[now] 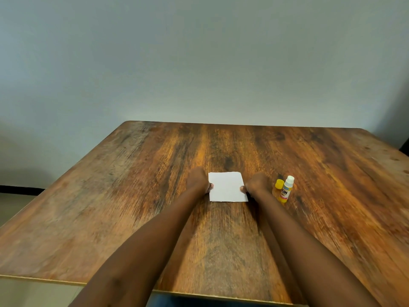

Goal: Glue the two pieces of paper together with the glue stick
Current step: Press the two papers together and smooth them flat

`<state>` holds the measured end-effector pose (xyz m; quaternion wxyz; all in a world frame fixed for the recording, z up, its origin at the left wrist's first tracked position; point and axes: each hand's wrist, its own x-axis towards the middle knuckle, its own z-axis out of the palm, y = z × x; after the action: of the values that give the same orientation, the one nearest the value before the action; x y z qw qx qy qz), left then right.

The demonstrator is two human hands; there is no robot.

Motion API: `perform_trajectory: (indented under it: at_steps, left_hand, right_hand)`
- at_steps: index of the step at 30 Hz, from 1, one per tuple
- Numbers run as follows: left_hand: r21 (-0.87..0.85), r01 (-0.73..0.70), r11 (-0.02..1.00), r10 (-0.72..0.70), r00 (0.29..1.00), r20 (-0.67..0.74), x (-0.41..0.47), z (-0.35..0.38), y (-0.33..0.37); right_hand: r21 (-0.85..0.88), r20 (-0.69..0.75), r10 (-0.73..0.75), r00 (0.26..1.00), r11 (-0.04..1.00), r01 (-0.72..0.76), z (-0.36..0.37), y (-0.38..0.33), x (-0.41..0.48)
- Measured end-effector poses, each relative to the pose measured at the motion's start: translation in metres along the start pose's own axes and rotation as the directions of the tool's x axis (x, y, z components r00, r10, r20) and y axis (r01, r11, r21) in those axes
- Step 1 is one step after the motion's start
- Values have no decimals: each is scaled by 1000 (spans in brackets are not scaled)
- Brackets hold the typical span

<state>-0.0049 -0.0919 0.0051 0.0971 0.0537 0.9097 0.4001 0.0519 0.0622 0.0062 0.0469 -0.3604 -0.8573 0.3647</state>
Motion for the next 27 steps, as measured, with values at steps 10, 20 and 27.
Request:
perform_trajectory:
  at_steps: [10,20,27]
  left_hand:
    - [251,-271,929,256,962,91,15,6,8]
    - [502,-295,813,214,953,214,25,17,-1]
    - [607,-255,753,158,965,211,23,12,-4]
  right_hand:
    - [-353,-65,-401,914,866,355,20,-15,0]
    - [-443,88,-390,917,809,387,36,-11,12]
    - [-410,9,-411,911,830,379,31,-9,16]
